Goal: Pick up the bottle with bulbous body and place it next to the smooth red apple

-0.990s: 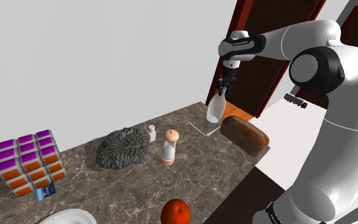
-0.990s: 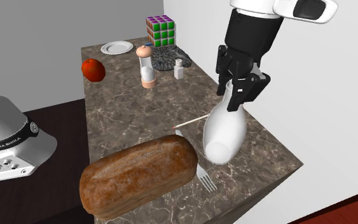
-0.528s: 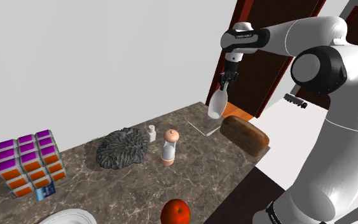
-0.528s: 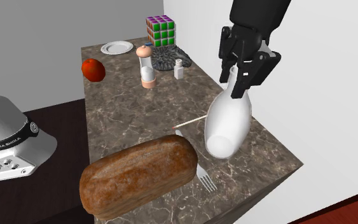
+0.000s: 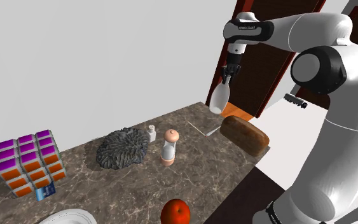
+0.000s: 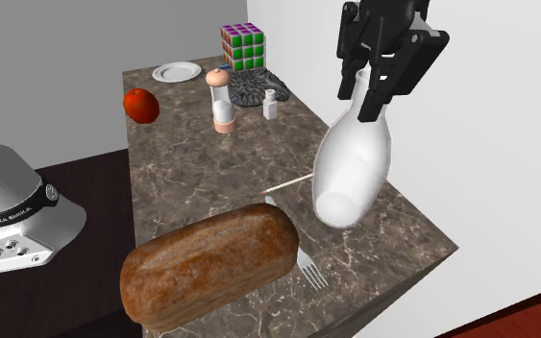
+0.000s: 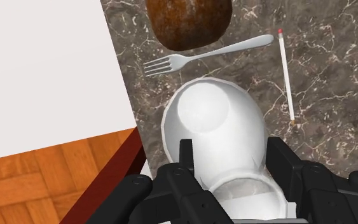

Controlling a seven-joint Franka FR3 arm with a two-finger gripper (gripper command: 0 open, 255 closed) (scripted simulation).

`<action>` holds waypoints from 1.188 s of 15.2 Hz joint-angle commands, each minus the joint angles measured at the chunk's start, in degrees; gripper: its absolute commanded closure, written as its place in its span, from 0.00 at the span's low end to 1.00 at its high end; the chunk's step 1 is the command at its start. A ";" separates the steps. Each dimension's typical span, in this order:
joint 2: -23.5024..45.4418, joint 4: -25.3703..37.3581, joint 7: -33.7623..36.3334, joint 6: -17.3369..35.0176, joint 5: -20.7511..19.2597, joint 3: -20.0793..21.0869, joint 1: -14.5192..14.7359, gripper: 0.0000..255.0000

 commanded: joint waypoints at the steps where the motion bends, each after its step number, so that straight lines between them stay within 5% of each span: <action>1: -0.11 1.77 -0.06 -1.85 -0.03 -0.05 -0.07 1.00; 16: 3.45 18.36 -0.86 -14.95 0.98 -0.26 -1.49 1.00; 18: -1.67 12.24 0.94 -13.84 -0.44 0.07 0.59 1.00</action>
